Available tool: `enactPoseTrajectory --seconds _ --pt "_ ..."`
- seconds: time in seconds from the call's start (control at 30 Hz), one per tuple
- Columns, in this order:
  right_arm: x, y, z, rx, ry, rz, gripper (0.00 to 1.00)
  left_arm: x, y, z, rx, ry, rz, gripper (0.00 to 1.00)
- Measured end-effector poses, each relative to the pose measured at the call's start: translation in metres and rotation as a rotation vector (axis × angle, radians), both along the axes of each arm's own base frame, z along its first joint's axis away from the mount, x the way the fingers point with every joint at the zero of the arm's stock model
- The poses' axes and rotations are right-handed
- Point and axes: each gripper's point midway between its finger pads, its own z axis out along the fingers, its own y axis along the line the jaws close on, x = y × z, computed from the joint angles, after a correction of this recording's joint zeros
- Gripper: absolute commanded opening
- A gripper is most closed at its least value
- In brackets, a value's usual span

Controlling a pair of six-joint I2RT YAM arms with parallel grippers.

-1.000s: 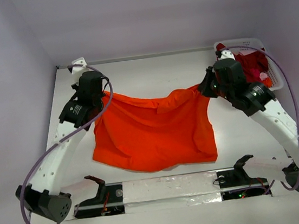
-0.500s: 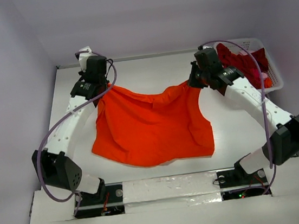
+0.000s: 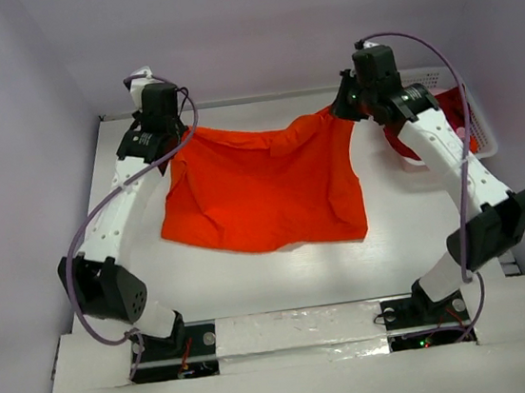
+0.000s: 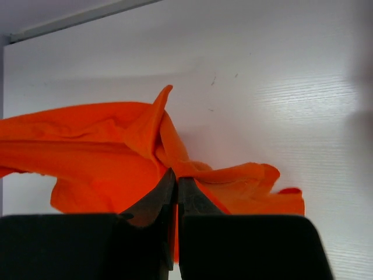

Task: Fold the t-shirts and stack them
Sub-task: Flatten the tshirt out

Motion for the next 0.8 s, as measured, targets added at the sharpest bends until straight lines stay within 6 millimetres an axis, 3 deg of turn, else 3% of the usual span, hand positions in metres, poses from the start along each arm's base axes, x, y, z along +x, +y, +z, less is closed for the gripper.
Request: enactPoseTrajectory --seconds 0.1,0.23,0.33,0.47,0.57,0.7,0.8 --pt "-0.027 -0.009 0.016 0.009 -0.038 0.008 0.0 -0.025 0.001 0.024 -0.032 -0.057 -0.023 0.0" --pt "-0.092 -0.031 0.032 0.018 -0.11 0.031 0.0 -0.087 0.01 0.051 -0.081 -0.148 -0.068 0.0" --pt "-0.158 -0.054 0.047 0.036 -0.211 0.052 0.0 -0.144 0.015 0.075 -0.136 -0.252 -0.145 0.0" --pt "-0.239 -0.079 0.091 0.098 -0.435 0.089 0.0 -0.215 0.02 0.114 -0.184 -0.436 -0.266 0.0" --pt "-0.311 -0.098 0.121 0.16 -0.641 0.13 0.0 -0.267 0.024 0.143 -0.218 -0.59 -0.349 0.0" --pt "-0.382 -0.113 0.14 0.213 -0.797 0.187 0.0 -0.302 0.017 0.155 -0.251 -0.66 -0.453 0.0" --pt "-0.401 -0.114 0.15 0.221 -0.833 0.224 0.0 -0.308 0.005 0.158 -0.266 -0.653 -0.53 0.0"
